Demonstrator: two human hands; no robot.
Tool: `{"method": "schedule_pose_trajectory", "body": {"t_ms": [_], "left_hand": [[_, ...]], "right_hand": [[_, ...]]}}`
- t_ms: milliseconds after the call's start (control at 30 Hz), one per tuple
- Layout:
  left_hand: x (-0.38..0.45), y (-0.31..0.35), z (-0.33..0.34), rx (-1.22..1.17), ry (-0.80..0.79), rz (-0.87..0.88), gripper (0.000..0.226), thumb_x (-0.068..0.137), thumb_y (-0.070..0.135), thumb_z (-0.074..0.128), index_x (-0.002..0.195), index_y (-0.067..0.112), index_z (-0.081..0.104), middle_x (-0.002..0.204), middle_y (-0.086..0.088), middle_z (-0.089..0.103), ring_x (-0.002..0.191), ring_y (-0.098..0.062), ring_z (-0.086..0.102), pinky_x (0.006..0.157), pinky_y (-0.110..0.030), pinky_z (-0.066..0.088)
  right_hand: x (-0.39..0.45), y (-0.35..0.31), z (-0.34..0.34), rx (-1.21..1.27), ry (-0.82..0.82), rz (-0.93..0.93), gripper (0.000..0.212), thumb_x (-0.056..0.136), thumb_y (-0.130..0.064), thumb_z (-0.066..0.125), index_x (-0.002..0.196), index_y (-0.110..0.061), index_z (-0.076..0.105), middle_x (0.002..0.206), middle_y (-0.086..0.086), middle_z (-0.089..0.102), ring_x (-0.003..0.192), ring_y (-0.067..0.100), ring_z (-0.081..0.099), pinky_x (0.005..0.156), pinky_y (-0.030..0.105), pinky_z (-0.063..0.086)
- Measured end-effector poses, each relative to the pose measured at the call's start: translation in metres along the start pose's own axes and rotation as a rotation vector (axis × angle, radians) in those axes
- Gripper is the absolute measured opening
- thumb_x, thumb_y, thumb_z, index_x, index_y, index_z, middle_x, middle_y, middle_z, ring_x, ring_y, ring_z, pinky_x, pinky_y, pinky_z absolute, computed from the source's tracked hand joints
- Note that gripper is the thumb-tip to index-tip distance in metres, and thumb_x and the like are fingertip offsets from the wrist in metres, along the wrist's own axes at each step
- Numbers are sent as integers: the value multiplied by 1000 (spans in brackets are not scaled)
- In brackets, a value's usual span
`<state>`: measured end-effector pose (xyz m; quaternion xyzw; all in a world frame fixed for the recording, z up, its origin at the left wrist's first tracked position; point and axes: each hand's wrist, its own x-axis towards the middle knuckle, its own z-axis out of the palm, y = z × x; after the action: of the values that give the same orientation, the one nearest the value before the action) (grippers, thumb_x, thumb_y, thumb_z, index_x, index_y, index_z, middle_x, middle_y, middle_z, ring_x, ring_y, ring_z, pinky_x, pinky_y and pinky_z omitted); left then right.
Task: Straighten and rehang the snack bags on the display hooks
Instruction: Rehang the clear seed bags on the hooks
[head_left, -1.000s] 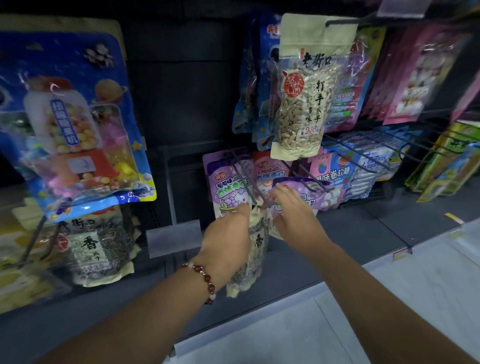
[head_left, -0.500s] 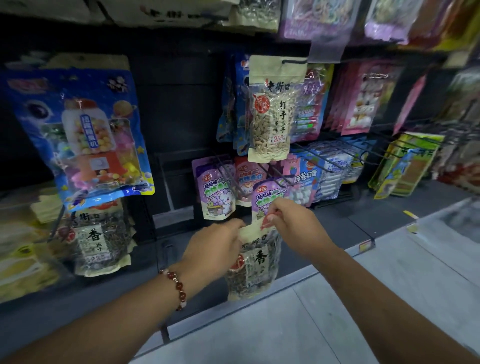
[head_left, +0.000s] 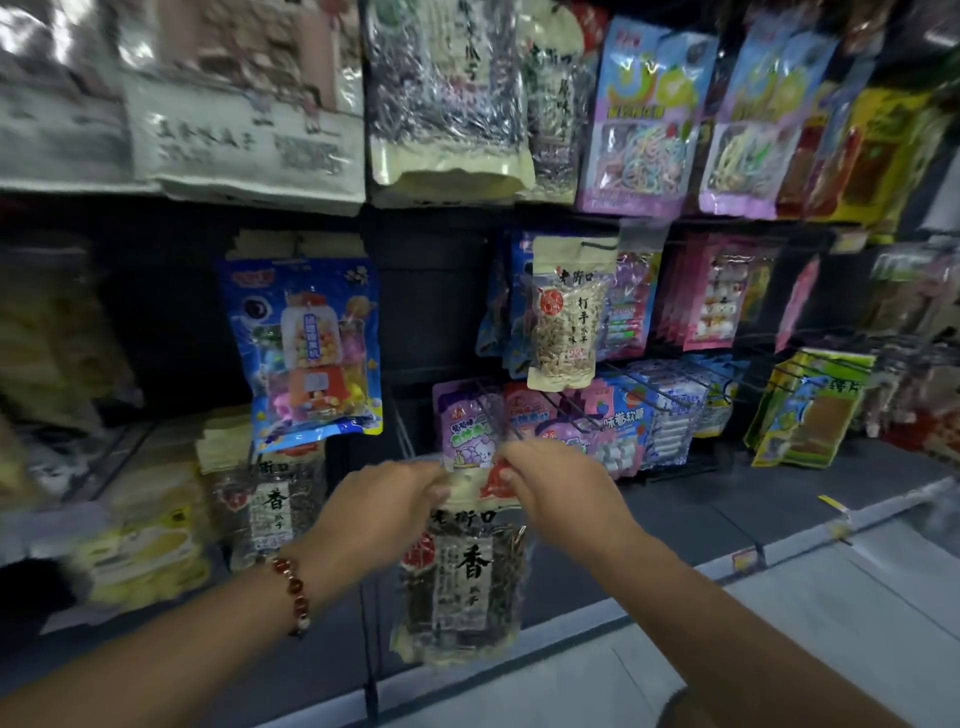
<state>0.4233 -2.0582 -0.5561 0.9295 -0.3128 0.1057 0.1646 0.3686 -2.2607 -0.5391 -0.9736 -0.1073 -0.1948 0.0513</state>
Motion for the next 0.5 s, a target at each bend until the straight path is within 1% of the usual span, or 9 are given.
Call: {"method": "schedule_pose_trajectory", "body": {"t_ms": [67, 100, 133, 200, 267, 367, 433, 500], "left_hand": [[-9, -10, -22, 29, 50, -4, 22, 102, 39, 42, 91, 26, 57, 80, 7, 63, 74, -16, 59, 58, -33, 38], [-13, -15, -32, 46, 70, -15, 22, 102, 39, 42, 90, 27, 56, 80, 7, 62, 75, -15, 59, 60, -34, 42], [-18, -20, -42, 50, 84, -37, 23, 102, 39, 41, 91, 26, 57, 82, 7, 63, 76, -14, 59, 63, -34, 45], [-27, -31, -60, 36, 106, -85, 22, 102, 39, 41, 96, 27, 59, 87, 7, 64, 81, -13, 59, 69, -34, 49], [-35, -43, -74, 33, 137, -108, 22, 102, 38, 42, 96, 27, 59, 88, 8, 64, 82, -13, 60, 69, -33, 49], [-44, -64, -91, 77, 169, -152, 21, 101, 38, 42, 88, 28, 53, 82, 8, 60, 76, -13, 56, 61, -32, 41], [-50, -79, -101, 100, 177, -185, 20, 102, 38, 42, 85, 31, 50, 79, 8, 57, 75, -14, 55, 62, -33, 43], [-56, -93, -113, 110, 194, -216, 27, 102, 38, 41, 76, 31, 44, 71, 9, 51, 70, -14, 53, 63, -34, 44]], "right_hand": [[10, -20, -11, -23, 35, -43, 22, 104, -27, 38, 121, -22, 51, 111, -2, 57, 102, 22, 53, 70, 30, 34], [16, -30, -16, -19, 54, -59, 23, 104, -26, 38, 123, -24, 51, 110, -3, 57, 102, 21, 54, 70, 30, 34], [22, -39, -19, -7, 63, -73, 23, 104, -26, 38, 122, -26, 51, 108, -3, 57, 101, 21, 55, 71, 31, 39], [34, -56, -23, 18, 65, -100, 23, 103, -26, 38, 122, -27, 51, 105, -2, 57, 99, 23, 56, 75, 39, 49], [46, -71, -23, 31, 70, -135, 28, 103, -28, 38, 128, -26, 50, 110, -1, 57, 101, 23, 57, 79, 42, 51], [62, -90, -20, 72, 95, -180, 36, 103, -31, 38, 139, -25, 45, 118, -1, 58, 105, 22, 57, 82, 38, 49], [76, -101, -19, 104, 87, -191, 41, 104, -34, 36, 143, -24, 41, 124, -2, 57, 111, 21, 55, 87, 36, 47], [93, -108, -18, 128, 75, -180, 44, 104, -36, 35, 147, -23, 39, 133, 0, 55, 119, 22, 52, 93, 37, 45]]}}
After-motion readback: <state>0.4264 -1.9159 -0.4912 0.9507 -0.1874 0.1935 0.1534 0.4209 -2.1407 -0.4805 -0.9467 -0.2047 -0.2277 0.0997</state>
